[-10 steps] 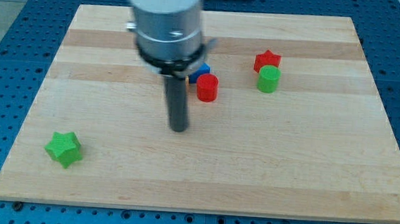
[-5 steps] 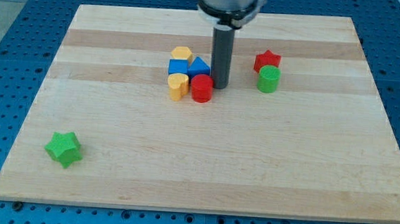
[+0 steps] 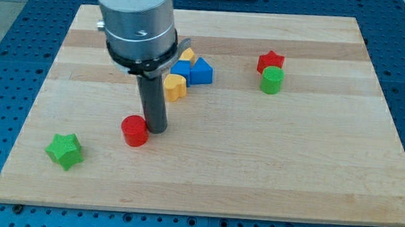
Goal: Place the red circle at the right of the green star
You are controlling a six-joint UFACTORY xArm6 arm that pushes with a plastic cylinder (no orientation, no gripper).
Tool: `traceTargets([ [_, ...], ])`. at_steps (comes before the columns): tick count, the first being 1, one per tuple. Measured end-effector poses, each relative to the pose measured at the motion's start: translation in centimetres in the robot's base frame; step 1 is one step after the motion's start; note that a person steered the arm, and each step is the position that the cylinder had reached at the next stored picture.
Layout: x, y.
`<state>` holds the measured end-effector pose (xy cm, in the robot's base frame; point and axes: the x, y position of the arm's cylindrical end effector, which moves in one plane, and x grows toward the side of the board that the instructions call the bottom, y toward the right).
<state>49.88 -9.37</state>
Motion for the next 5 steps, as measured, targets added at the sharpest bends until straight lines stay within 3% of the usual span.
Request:
traceTargets([
  [3,-0.4,-4.9],
  [5,1.3,-5.0],
])
